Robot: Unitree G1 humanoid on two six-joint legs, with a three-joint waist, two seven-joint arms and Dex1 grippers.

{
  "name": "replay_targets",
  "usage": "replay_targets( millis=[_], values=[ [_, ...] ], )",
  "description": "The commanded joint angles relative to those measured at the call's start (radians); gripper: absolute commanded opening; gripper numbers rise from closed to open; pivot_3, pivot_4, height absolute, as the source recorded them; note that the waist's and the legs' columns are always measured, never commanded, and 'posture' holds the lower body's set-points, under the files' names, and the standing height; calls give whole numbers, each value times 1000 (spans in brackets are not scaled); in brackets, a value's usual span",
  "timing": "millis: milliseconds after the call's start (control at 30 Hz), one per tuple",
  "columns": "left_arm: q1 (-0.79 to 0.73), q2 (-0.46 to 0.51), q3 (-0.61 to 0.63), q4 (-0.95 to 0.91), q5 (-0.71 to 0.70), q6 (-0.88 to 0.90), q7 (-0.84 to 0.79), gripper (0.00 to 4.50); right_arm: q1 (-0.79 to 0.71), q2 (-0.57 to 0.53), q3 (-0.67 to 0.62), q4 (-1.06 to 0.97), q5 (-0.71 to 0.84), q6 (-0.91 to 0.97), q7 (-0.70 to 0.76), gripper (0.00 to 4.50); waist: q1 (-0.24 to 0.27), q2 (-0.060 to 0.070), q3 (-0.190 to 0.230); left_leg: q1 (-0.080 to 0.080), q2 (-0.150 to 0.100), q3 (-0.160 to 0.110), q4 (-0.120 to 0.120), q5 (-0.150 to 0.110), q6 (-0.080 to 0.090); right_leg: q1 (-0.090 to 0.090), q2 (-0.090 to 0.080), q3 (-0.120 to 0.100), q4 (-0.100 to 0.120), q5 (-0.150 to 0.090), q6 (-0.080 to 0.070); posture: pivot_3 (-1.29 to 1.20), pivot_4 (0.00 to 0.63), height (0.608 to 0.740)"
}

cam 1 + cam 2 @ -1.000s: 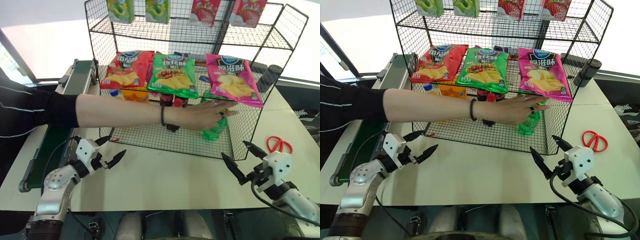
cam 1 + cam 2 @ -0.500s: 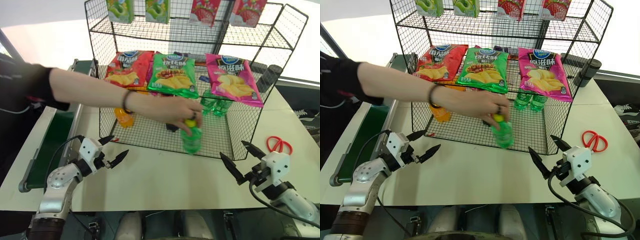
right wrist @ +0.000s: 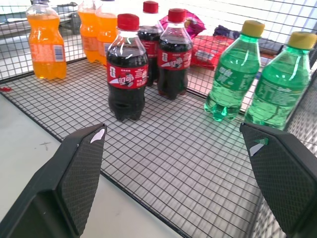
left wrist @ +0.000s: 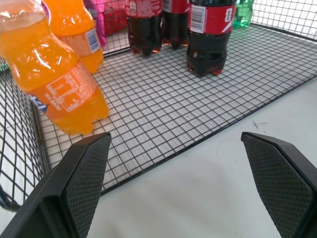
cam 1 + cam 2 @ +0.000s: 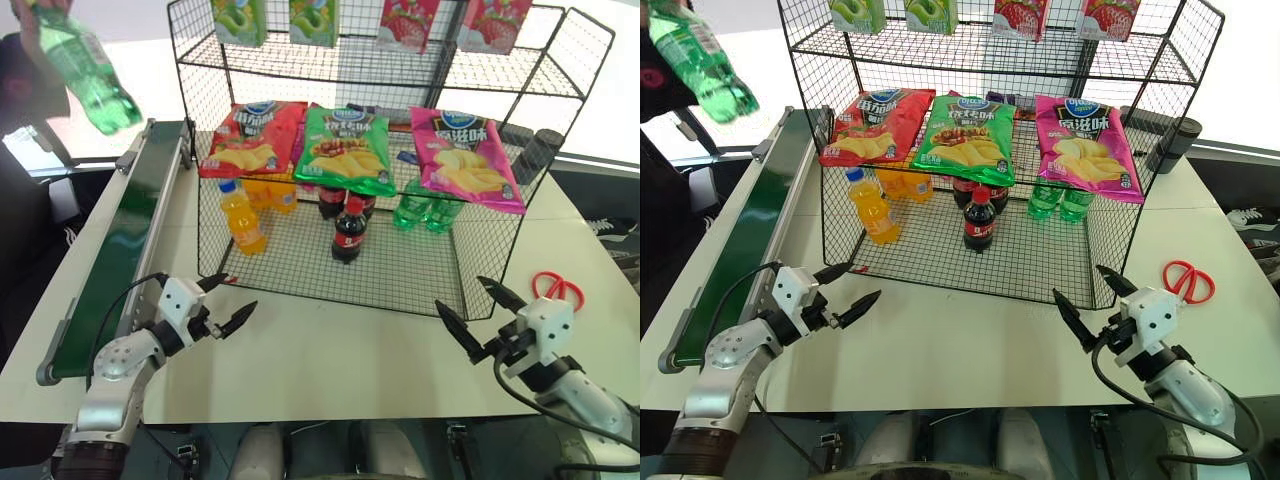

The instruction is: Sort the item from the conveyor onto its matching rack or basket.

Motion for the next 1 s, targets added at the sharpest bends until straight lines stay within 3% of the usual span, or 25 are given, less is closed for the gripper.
replay_targets(
  millis=[33, 233, 533, 767, 1000],
  values=[
    [0, 16, 39, -66, -27, 44, 24, 4500, -9, -7, 2, -24, 2, 3, -4, 4478, 0, 0, 0, 0, 0, 0, 0, 0, 0, 0, 0, 0, 0, 0, 0, 0, 150, 740],
    [0, 52, 103, -135, -117, 212, 45, 4500, -38, -11, 20, -14, -2, 15, 5, 4478, 0, 0, 0, 0, 0, 0, 0, 0, 0, 0, -1, 0, 0, 0, 0, 0, 150, 740],
    [-19, -13, 308, -98, -227, 210, 170, 4500, -96, -24, 63, -20, 13, 53, 30, 4478, -1, 0, 0, 0, 0, 0, 0, 0, 0, 0, 0, 0, 0, 0, 0, 0, 150, 740],
    [-109, -54, 403, 65, -116, 107, 393, 4500, -137, -14, 133, -45, 5, 101, 26, 4478, 1, -2, -1, 0, -1, 0, 0, 0, 0, 0, 1, 0, 0, 1, 2, 0, 150, 740],
    [-175, -83, 416, 175, -39, 27, 548, 4500, -179, 11, 235, -90, -30, 133, -14, 4478, 0, -4, -2, 0, 0, 0, 0, 0, 0, 0, 1, 0, 0, 2, 3, 0, 150, 740]
  ],
)
